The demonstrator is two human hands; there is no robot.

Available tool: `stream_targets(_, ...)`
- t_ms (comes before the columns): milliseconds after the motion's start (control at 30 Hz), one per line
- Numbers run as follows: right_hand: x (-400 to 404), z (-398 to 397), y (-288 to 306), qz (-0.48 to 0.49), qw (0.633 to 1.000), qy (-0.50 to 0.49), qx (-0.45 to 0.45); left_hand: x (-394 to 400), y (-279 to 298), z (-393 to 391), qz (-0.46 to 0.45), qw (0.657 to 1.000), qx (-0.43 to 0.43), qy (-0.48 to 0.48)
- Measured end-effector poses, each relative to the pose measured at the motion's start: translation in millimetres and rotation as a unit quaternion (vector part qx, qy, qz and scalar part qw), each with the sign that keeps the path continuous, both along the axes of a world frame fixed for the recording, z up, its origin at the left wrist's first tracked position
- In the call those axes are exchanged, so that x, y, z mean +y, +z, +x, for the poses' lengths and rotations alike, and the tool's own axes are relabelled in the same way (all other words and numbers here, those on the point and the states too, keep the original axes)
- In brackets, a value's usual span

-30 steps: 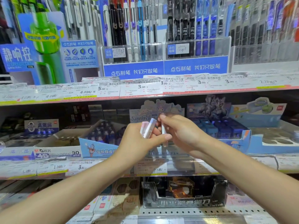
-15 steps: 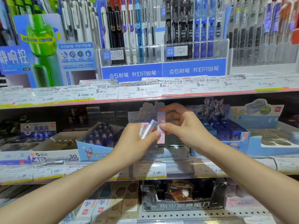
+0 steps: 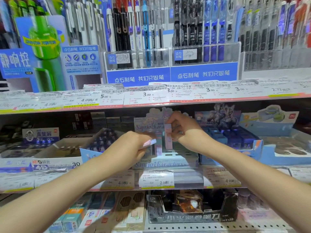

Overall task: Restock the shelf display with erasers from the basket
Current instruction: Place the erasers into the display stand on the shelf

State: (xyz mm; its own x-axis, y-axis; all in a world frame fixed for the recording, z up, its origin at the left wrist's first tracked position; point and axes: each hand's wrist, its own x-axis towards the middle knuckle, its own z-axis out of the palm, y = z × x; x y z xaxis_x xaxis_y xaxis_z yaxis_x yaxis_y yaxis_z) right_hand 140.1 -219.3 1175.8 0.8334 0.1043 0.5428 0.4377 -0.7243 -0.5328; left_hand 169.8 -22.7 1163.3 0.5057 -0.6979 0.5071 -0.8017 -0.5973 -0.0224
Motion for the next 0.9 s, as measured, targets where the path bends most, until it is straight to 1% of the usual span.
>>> stream_targets(100,-2.1,2.6,-0.7,0.007,1.0,-0.007,0.018,0.6,-1.3,0.3,-0.006,1.0,-0.008,-0.005)
stream_targets(200,0.0,6.8,-5.7,0.046,0.997,0.003,0.064,0.8,0.8,1.2,-0.004,1.0,0.001,0.001)
stream_targets(267,-1.2,9.1,-11.0,0.001,0.999,-0.007,0.041,0.3,2.8,0.1,-0.004,1.0,0.012,0.002)
stream_targets(333,-2.4,6.7,-13.0,-0.048,0.998,-0.022,-0.019,0.5,4.4,-0.7,0.003,1.0,0.012,0.003)
stream_targets(400,-4.4,5.4,-12.2,-0.105,0.991,-0.042,-0.075,0.5,5.0,-1.3,0.005,1.0,0.014,0.004)
stream_targets(467,-4.3,3.0,-11.2,-0.154,0.982,-0.06,-0.093,0.9,5.4,-0.6,0.008,1.0,0.02,0.006)
stream_targets(633,-3.8,-1.1,-12.1,-0.157,0.984,-0.061,-0.054,0.9,5.8,-1.2,0.008,0.999,0.039,0.025)
stream_targets(767,-4.0,-2.3,-10.1,-0.15,0.986,-0.05,-0.043,-0.3,10.8,-2.0,0.013,0.998,0.048,0.032)
stream_targets(833,-4.6,-4.0,-6.6,-0.161,0.985,-0.047,-0.035,-1.6,14.6,-2.4,0.012,0.999,0.025,0.03)
stream_targets(900,-5.3,-7.0,-4.3,-0.179,0.982,-0.051,-0.042,-3.2,16.4,-5.2,-0.005,1.0,-0.019,0.022)
